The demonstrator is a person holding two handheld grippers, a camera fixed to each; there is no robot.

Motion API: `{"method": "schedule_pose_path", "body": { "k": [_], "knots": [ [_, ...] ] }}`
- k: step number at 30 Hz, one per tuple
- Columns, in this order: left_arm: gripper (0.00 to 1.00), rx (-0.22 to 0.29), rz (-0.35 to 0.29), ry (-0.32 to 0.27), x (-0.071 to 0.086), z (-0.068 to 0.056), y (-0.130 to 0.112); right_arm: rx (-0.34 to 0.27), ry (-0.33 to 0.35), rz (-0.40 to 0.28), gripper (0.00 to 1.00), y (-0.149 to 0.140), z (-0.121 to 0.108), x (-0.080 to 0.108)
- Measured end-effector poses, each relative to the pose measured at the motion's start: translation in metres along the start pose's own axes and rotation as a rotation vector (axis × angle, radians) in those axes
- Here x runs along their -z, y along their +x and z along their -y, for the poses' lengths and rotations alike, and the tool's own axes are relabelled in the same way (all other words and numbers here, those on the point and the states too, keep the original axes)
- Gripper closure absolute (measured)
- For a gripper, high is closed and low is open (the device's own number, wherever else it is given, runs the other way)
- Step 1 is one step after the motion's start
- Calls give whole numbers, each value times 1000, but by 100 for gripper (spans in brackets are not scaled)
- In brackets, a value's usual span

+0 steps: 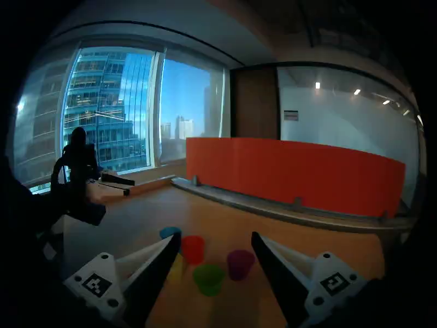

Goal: Pour water

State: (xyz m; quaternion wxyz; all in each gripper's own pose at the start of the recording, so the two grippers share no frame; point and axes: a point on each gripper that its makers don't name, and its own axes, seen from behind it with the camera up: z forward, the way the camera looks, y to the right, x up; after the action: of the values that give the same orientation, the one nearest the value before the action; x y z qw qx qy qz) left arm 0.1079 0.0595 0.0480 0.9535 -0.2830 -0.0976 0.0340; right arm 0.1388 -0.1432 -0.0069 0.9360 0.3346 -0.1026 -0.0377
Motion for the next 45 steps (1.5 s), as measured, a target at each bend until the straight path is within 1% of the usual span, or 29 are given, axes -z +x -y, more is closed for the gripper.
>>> {"method": "schedule_pose_path", "body": {
  "k": [8,17,35,45],
  "knots": [
    [10,6,65,-27,-20,-1,-31,-3,19,78,0,-37,-2,-13],
    [10,5,133,-50,-40,-4,-63,5,36,143,0,-70,-4,-24],
    [10,-26,253,-98,-73,-16,-115,17,63,235,0,-117,-3,-52],
    [10,-35,309,-110,-92,-14,-139,13,86,286,0,-143,-1,-69]
  ]
}}
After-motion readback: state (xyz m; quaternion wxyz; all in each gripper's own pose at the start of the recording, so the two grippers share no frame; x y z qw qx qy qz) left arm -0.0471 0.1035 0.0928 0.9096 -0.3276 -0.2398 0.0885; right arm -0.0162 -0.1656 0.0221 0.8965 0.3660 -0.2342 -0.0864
